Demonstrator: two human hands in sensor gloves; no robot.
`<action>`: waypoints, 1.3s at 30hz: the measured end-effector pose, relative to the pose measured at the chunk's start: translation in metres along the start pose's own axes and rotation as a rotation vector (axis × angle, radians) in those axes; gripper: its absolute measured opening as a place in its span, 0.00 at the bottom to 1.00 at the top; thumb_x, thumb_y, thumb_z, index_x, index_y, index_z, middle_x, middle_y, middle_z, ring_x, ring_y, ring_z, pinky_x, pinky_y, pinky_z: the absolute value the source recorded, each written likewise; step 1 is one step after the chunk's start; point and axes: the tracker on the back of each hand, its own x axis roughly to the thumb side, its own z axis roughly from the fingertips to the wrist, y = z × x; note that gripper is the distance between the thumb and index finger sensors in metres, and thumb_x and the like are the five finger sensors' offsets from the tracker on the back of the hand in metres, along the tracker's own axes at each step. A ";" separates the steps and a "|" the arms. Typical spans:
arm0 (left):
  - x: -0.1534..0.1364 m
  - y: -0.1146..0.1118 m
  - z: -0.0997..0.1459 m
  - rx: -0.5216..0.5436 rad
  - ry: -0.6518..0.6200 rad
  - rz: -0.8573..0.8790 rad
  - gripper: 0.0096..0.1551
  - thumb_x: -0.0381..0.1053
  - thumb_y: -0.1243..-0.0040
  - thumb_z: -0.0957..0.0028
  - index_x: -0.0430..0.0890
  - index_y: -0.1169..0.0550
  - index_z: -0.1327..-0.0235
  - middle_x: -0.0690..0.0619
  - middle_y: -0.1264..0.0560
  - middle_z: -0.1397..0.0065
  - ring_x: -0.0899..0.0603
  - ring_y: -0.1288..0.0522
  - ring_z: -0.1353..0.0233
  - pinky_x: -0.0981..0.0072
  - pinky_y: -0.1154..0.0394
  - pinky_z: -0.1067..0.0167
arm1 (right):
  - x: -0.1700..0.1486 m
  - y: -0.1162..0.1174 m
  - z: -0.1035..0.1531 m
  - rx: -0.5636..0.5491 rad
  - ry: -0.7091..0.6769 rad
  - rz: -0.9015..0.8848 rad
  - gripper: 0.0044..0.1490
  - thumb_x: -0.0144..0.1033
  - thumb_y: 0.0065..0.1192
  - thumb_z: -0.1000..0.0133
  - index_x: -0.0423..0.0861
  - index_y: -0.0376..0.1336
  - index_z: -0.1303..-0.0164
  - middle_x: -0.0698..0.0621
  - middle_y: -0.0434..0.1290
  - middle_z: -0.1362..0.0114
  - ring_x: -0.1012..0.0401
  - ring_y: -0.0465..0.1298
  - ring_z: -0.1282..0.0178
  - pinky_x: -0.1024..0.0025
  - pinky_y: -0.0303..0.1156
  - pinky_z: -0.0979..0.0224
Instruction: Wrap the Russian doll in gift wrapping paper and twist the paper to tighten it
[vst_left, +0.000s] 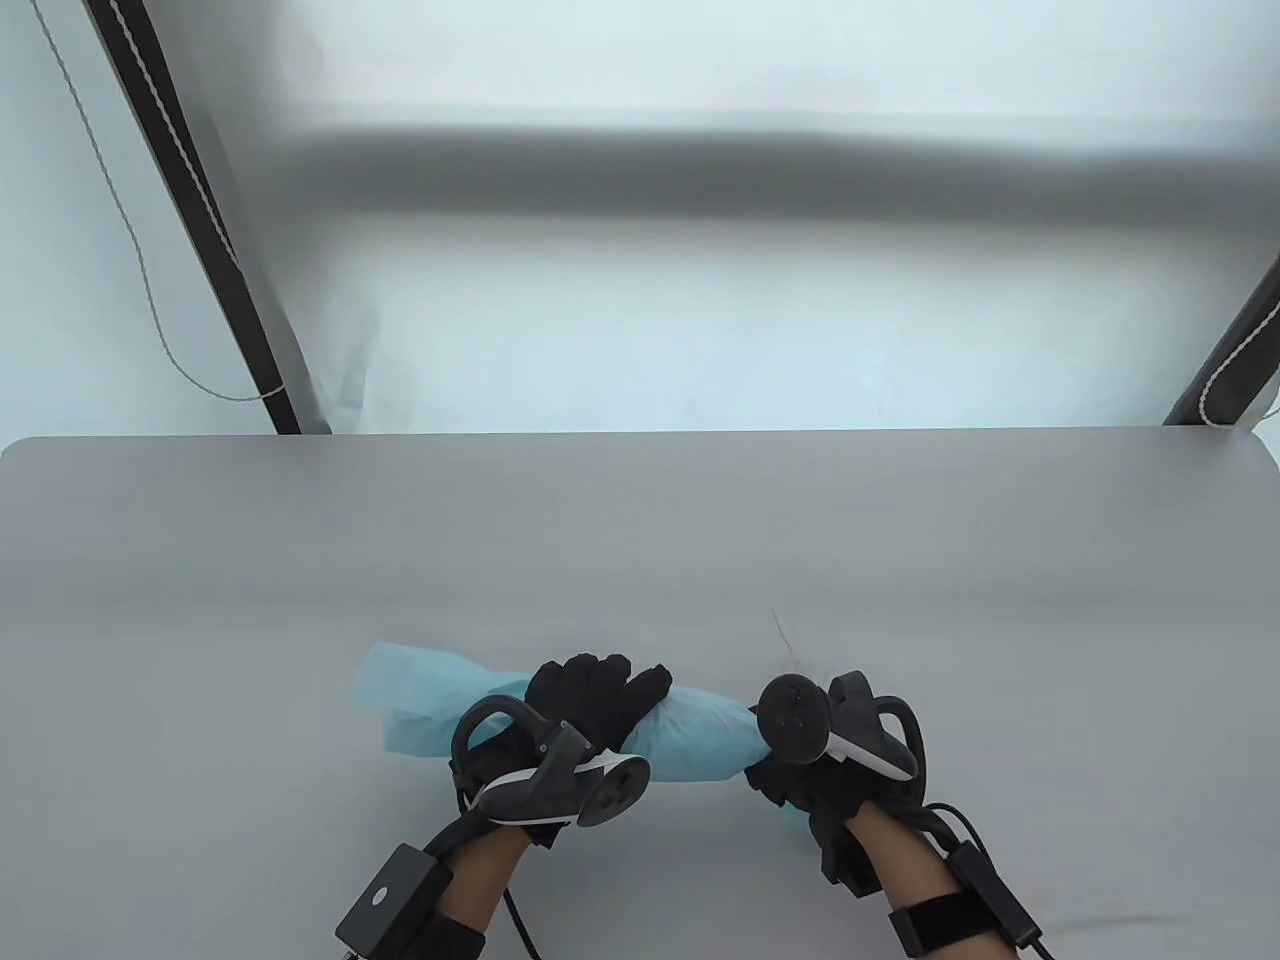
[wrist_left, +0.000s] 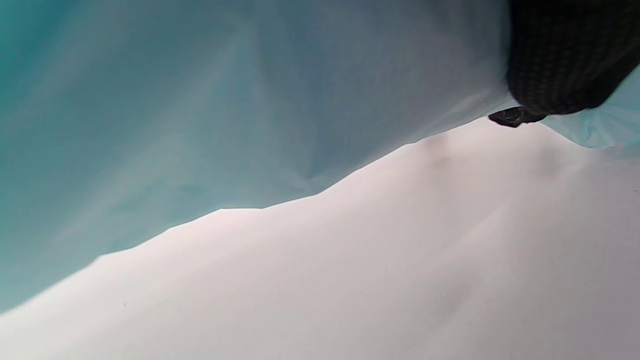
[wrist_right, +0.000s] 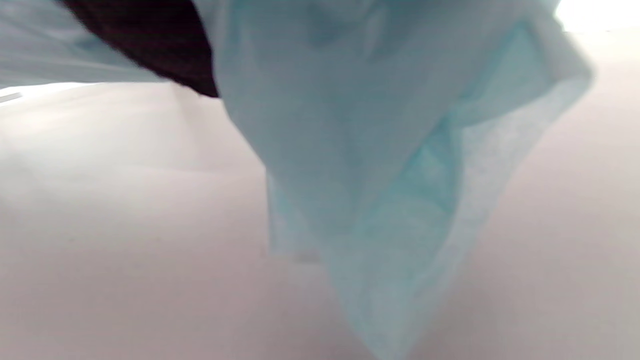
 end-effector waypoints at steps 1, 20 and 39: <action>0.001 -0.001 0.000 -0.006 0.000 0.008 0.69 0.77 0.25 0.64 0.57 0.50 0.17 0.43 0.34 0.16 0.34 0.28 0.22 0.31 0.28 0.34 | -0.002 0.000 -0.001 0.000 -0.019 -0.007 0.20 0.36 0.72 0.36 0.56 0.71 0.34 0.35 0.65 0.12 0.37 0.67 0.14 0.34 0.63 0.18; -0.012 -0.008 0.000 -0.061 0.065 0.067 0.68 0.76 0.25 0.63 0.59 0.50 0.17 0.43 0.35 0.15 0.34 0.30 0.21 0.32 0.31 0.32 | 0.002 0.006 -0.008 -0.108 -0.098 0.071 0.45 0.69 0.71 0.48 0.49 0.66 0.31 0.63 0.78 0.55 0.67 0.79 0.62 0.59 0.80 0.41; -0.018 -0.014 -0.001 -0.118 0.077 0.039 0.70 0.72 0.23 0.62 0.58 0.53 0.17 0.42 0.39 0.13 0.32 0.34 0.18 0.29 0.36 0.29 | -0.015 -0.004 -0.006 0.211 -0.126 -0.270 0.47 0.40 0.63 0.35 0.36 0.51 0.09 0.42 0.75 0.29 0.53 0.77 0.35 0.44 0.69 0.21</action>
